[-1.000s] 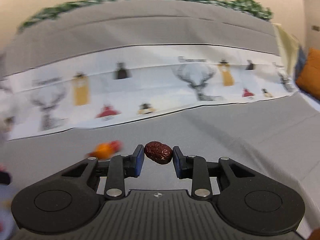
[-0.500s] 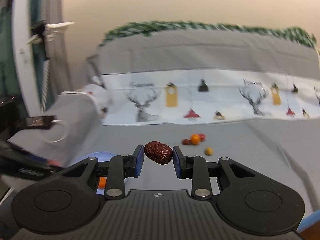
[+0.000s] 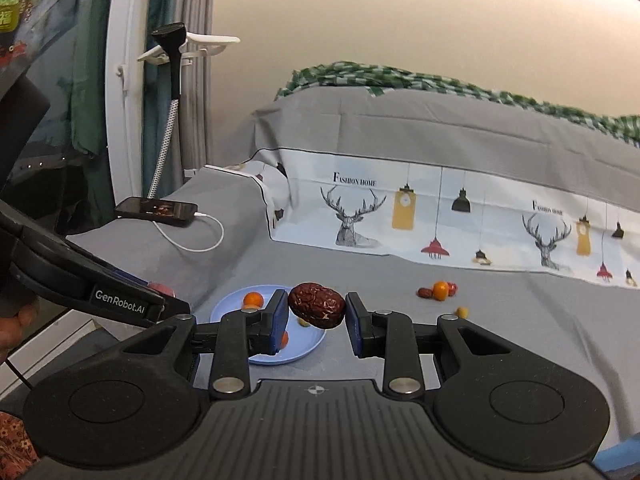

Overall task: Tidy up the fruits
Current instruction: 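Carry the tomato and the date over the blue plate and open both tools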

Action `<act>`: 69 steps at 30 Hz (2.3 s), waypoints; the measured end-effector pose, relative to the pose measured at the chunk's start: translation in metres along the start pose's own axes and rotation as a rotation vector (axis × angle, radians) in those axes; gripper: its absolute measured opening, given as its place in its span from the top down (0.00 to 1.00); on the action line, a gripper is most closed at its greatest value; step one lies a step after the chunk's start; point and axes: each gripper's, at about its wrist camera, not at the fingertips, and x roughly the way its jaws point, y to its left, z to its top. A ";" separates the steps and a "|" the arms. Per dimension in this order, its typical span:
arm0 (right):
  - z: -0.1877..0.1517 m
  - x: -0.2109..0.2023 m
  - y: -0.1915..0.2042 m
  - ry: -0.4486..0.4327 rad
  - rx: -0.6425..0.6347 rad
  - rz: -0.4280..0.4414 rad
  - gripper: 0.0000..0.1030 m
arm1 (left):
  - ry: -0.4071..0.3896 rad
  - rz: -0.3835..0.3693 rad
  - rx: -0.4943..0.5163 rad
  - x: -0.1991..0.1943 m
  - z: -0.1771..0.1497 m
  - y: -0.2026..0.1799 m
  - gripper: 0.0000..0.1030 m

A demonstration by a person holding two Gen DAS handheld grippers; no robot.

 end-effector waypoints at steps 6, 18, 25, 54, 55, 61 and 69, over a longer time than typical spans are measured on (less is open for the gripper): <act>0.001 0.000 0.001 0.002 -0.001 0.005 0.69 | -0.011 0.004 0.002 -0.004 0.002 0.000 0.67; -0.002 0.018 -0.001 0.052 0.022 0.018 0.69 | 0.045 0.007 -0.020 0.017 0.004 0.009 0.67; -0.003 0.036 -0.003 0.096 0.032 0.024 0.69 | 0.075 0.007 -0.030 0.033 0.006 0.016 0.67; 0.000 0.216 -0.004 0.390 0.108 0.058 0.69 | 0.290 0.078 -0.100 0.185 0.070 0.070 0.67; -0.001 0.224 -0.003 0.401 0.107 0.066 0.69 | 0.301 0.083 -0.099 0.192 0.071 0.072 0.67; -0.010 0.269 0.000 0.465 0.111 0.092 0.69 | 0.338 0.108 -0.079 0.229 0.077 0.078 0.67; -0.022 0.308 0.000 0.520 0.102 0.102 0.69 | 0.395 0.120 -0.080 0.270 0.075 0.087 0.67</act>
